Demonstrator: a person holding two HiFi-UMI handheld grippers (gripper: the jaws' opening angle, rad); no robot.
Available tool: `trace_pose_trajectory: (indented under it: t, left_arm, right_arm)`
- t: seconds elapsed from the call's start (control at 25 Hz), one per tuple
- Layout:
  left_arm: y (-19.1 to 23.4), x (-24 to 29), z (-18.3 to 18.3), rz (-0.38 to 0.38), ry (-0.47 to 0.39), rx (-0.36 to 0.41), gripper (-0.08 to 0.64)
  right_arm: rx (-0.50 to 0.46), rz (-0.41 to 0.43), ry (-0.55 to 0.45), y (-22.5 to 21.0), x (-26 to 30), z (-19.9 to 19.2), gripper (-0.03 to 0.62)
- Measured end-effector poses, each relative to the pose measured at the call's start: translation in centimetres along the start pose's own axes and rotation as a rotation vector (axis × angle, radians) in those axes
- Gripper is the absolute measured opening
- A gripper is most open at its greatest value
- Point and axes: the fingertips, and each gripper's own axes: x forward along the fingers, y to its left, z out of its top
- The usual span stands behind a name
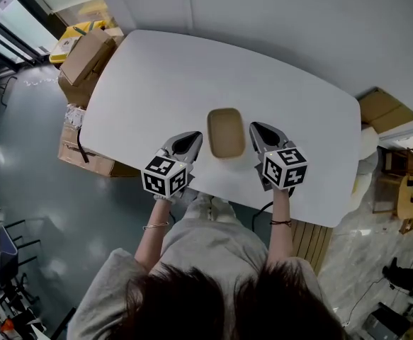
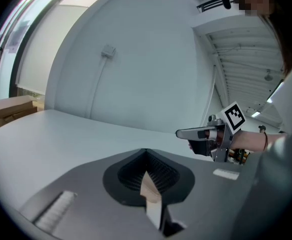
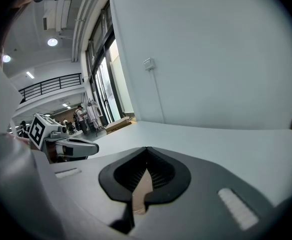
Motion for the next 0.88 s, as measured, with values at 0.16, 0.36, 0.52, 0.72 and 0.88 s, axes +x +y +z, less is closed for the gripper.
trace_pose_trajectory:
  t: [0.16, 0.36, 0.52, 0.72, 0.88]
  left_arm:
    - [0.7, 0.7, -0.5, -0.004, 0.017, -0.020, -0.010]
    - [1.5, 1.4, -1.3, 0.001, 0.035, -0.046, -0.009]
    - [1.5, 1.7, -2.1, 0.002, 0.051, -0.061, -0.010]
    - [2.0, 1.8, -3.1, 0.008, 0.070, -0.083, -0.010]
    - [2.2, 2.3, -3.9, 0.010, 0.084, -0.098, -0.010]
  right_arm:
    - [0.020, 0.002, 0.021, -0.4, 0.8, -0.9, 0.012]
    - [0.058, -0.008, 0.062, -1.0, 2.0, -2.1, 0.013]
    - [0.088, -0.031, 0.089, -1.7, 2.5, -2.8, 0.014]
    - [0.105, -0.055, 0.128, -2.2, 3.4, -3.9, 0.014]
    - [0.119, -0.073, 0.154, -2.8, 3.8, -4.6, 0.021]
